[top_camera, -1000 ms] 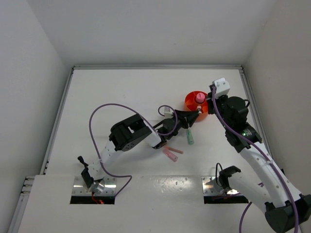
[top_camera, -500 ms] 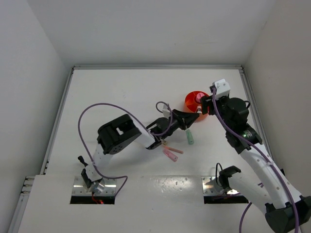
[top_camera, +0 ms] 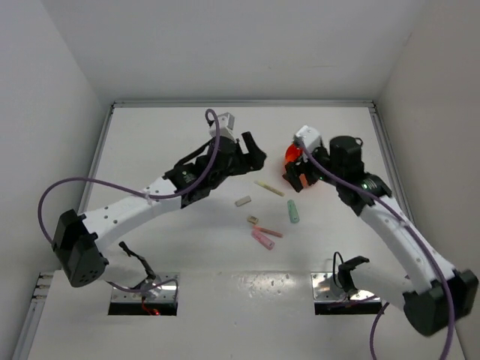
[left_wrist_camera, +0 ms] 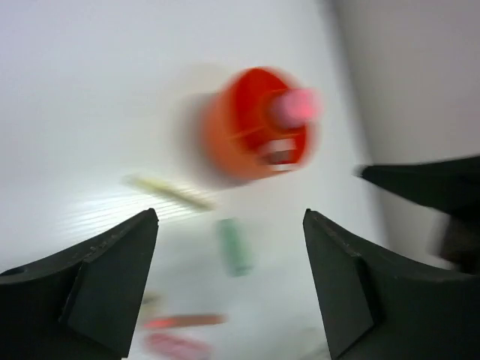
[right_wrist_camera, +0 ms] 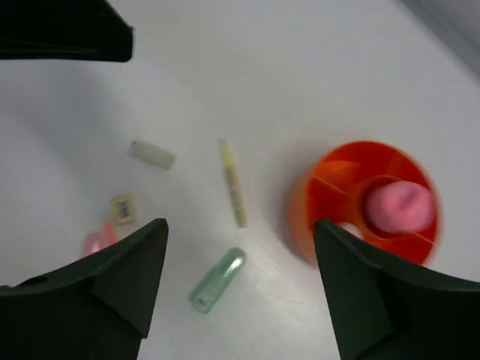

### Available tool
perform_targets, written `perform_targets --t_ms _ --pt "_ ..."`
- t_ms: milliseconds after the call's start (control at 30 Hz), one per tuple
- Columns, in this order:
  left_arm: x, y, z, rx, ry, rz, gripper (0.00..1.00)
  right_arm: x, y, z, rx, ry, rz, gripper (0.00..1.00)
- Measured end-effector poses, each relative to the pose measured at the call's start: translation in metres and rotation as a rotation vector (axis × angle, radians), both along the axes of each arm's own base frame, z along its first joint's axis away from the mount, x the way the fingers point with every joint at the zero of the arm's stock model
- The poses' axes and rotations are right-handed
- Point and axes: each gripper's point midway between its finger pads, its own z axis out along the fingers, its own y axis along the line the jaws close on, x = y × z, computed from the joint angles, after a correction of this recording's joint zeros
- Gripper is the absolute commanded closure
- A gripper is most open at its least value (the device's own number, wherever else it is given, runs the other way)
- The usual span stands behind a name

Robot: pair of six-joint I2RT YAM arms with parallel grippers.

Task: Sort the stationery into containers
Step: Pick up the pen from the center of the board.

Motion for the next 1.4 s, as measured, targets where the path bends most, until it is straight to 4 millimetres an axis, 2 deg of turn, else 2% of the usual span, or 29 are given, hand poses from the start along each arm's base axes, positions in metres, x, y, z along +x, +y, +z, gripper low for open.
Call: perform_targets --t_ms 33,67,100,133,167,200,233,267,300,400,467,500,533,567,633,733,867,1167,1267,1300,1367,1400 --pt "0.005 0.021 -0.018 0.097 0.031 0.039 0.15 0.000 0.012 -0.011 -0.025 0.065 0.073 0.54" --pt "0.008 0.040 -0.037 0.186 0.067 0.073 0.18 0.002 0.024 -0.022 -0.047 0.132 0.142 0.69" --pt "0.009 0.057 -0.056 0.268 0.111 0.099 0.24 0.003 0.033 -0.031 -0.059 0.183 0.188 0.77" --pt "0.008 0.082 -0.079 0.358 0.168 0.146 0.51 0.003 0.044 -0.046 -0.073 0.262 0.236 0.82" --pt "0.006 0.102 -0.093 0.409 0.211 0.193 0.64 0.003 0.050 -0.058 -0.086 0.315 0.269 0.82" --pt "0.003 0.121 -0.104 0.448 0.239 0.237 0.74 0.003 0.054 -0.067 -0.094 0.359 0.287 0.77" --pt "-0.004 0.144 -0.113 0.483 0.266 0.279 0.78 0.003 0.059 -0.077 -0.102 0.407 0.306 0.71" --pt "-0.010 0.163 -0.117 0.501 0.282 0.315 0.81 0.005 0.063 -0.084 -0.111 0.446 0.316 0.67" --pt "-0.017 0.185 -0.117 0.508 0.289 0.359 0.84 0.011 0.070 -0.091 -0.117 0.478 0.328 0.59" --pt "-0.028 0.238 -0.087 0.452 0.227 0.497 0.84 0.032 0.090 -0.110 -0.148 0.542 0.351 0.54" --pt "-0.033 0.260 -0.060 0.403 0.155 0.554 0.75 0.046 0.101 -0.124 -0.180 0.562 0.353 0.53" --pt "-0.035 0.266 -0.053 0.395 0.129 0.563 0.67 0.050 0.105 -0.132 -0.199 0.570 0.349 0.53" --pt "-0.036 0.271 -0.047 0.390 0.104 0.562 0.41 0.053 0.108 -0.141 -0.224 0.582 0.343 0.51" --pt "-0.038 0.274 -0.044 0.393 0.083 0.554 0.30 0.055 0.110 -0.150 -0.252 0.593 0.337 0.51" --pt "-0.038 0.275 -0.048 0.403 0.076 0.526 0.18 0.058 0.110 -0.168 -0.305 0.616 0.316 0.51" --pt "-0.037 0.273 -0.066 0.425 0.113 0.470 0.17 0.061 0.109 -0.191 -0.383 0.639 0.282 0.49" --pt "-0.037 0.269 -0.089 0.446 0.173 0.396 0.17 0.064 0.099 -0.209 -0.460 0.655 0.230 0.46" --pt "-0.035 0.259 -0.083 0.403 0.143 0.323 0.17 0.079 0.084 -0.229 -0.551 0.644 0.159 0.46" --pt "-0.034 0.257 -0.082 0.398 0.138 0.311 0.17 0.079 0.084 -0.232 -0.558 0.649 0.167 0.54" --pt "-0.034 0.256 -0.082 0.396 0.137 0.308 0.17 0.079 0.085 -0.232 -0.557 0.652 0.175 0.62" --pt "-0.034 0.256 -0.082 0.395 0.136 0.306 0.17 0.076 0.088 -0.234 -0.549 0.665 0.196 0.72" --pt "-0.034 0.256 -0.082 0.395 0.137 0.306 0.17 0.074 0.088 -0.234 -0.547 0.675 0.204 0.83"
